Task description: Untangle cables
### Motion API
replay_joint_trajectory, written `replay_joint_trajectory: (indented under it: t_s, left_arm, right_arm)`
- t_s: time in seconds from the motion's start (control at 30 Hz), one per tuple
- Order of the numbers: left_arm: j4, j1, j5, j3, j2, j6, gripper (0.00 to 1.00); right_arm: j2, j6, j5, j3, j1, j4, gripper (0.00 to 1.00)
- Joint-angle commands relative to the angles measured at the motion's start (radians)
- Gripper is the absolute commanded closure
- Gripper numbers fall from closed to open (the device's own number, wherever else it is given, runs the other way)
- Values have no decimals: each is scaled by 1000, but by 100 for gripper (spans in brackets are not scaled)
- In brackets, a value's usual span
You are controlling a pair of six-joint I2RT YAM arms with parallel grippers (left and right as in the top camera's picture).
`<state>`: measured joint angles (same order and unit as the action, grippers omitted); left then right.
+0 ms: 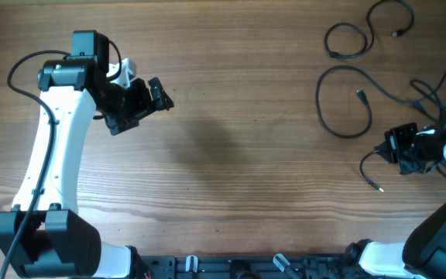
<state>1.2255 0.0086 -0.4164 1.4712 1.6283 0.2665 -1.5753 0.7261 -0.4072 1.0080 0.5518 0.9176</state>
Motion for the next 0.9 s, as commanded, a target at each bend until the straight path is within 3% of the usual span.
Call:
replay_joint_trajectory:
  t_s: [0.0,0.23,0.5,0.6,0.63,0.67,0.87]
  left_arm:
    - [-3,6,6,12,-10,-20,0]
    - [-3,6,6,12,-9,-20,0]
    - [-8,6,6,12,-9,-20,0]
    - [-15,6,6,12,-9,1,0]
    - [-15,6,6,12,-9,6,0]
    - [-15,6,6,12,-9,6,0]
    - [-19,6,6,12,-9,6,0]
  right_arm:
    - [20,72,26,20,-5,-35,96]
    - [20,333,25,20,-5,-159,96]
    - [50,244,-28,20,-6,-57,94]
    - [77,242,-27,21,-52,-60,69]
    - [77,243,-23,21,-90,-60,47]
    - [77,246,-14,20,-105,-60,35]
    - [160,182,5,21,-121,-25,31]
